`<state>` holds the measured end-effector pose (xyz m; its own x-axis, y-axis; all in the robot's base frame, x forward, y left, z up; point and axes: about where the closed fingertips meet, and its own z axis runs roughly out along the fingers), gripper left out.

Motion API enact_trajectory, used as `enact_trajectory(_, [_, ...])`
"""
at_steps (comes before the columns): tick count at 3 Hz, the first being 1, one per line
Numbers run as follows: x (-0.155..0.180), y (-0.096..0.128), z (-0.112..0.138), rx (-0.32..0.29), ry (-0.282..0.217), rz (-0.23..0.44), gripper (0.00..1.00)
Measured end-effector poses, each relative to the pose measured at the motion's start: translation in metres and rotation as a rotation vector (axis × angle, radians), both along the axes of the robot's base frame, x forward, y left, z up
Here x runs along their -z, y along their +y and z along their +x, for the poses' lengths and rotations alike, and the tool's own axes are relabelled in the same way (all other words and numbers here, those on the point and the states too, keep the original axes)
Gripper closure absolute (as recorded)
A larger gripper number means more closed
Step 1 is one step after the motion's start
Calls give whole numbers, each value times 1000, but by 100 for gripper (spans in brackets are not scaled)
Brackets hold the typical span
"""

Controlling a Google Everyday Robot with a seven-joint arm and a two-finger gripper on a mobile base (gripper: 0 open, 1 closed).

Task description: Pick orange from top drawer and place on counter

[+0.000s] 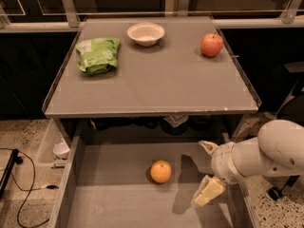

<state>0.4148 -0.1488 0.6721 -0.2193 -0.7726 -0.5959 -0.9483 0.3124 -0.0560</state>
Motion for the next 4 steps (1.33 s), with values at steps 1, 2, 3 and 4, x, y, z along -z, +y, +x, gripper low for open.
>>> enact_trajectory(1, [18,14,9,2,-68,78,0])
enact_trajectory(2, [34,24,19,1,-95,123,0])
enact_trajectory(3, [42,43,28,-28,-104,163,0])
enact_trajectory(4, [44,67,33,-73,-107,193,0])
